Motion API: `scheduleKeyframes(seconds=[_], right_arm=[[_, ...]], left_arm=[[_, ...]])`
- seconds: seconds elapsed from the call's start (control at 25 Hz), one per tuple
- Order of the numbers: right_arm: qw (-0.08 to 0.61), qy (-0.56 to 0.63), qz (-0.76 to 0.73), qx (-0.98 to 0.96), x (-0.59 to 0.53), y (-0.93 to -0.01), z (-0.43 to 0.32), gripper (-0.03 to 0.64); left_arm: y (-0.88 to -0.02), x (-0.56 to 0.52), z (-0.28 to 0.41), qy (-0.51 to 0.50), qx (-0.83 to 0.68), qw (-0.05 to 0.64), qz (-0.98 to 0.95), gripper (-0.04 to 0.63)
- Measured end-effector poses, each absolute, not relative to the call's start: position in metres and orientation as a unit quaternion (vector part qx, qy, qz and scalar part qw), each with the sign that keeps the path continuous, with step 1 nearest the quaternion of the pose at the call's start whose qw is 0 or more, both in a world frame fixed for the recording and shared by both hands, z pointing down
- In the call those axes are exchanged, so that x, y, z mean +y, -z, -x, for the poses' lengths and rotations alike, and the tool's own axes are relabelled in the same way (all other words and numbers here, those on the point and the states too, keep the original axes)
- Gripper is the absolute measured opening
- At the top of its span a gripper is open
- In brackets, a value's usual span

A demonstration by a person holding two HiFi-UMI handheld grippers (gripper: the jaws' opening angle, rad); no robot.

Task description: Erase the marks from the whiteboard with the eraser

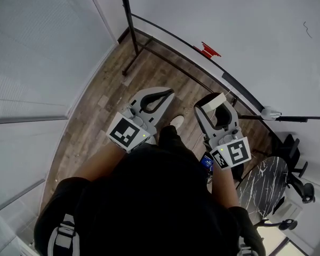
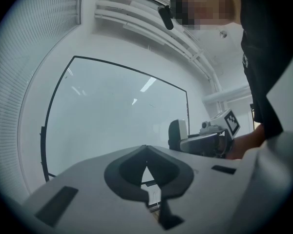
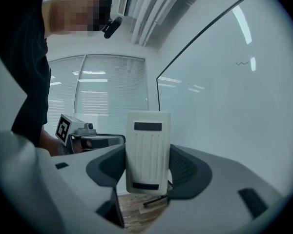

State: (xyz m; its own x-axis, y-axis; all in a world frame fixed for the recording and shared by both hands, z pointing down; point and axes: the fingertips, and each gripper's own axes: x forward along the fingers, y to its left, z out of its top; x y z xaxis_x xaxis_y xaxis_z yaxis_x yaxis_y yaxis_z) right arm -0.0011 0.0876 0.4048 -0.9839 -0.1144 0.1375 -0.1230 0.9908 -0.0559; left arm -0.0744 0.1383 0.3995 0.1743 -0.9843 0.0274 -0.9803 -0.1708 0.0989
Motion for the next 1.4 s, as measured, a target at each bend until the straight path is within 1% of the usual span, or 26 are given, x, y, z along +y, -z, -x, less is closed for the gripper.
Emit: scheduleKeyframes(seconds=[0.52, 0.92, 1.08, 1.4], right_arm=[[0.034, -0.028, -0.058, -0.997, -0.035, -0.389, 0.03, 0.255], [0.022, -0.037, -0.062, -0.997, -0.109, -0.381, 0.015, 0.253], [0.022, -0.036, -0.091, -0.995, -0.129, -0.374, 0.005, 0.253], [0.031, -0.017, -0.161, -0.986, -0.157, -0.365, -0.001, 0.255]], left_arm=[[-0.38, 0.018, 0.098, -0.003, -0.643, 0.024, -0.766, 0.005], [-0.368, -0.066, 0.084, -0.001, -0.624, 0.011, -0.781, 0.005], [-0.365, -0.087, 0.081, -0.012, -0.621, 0.019, -0.784, 0.005], [-0.356, -0.128, 0.077, 0.0, -0.56, 0.0, -0.829, 0.005]])
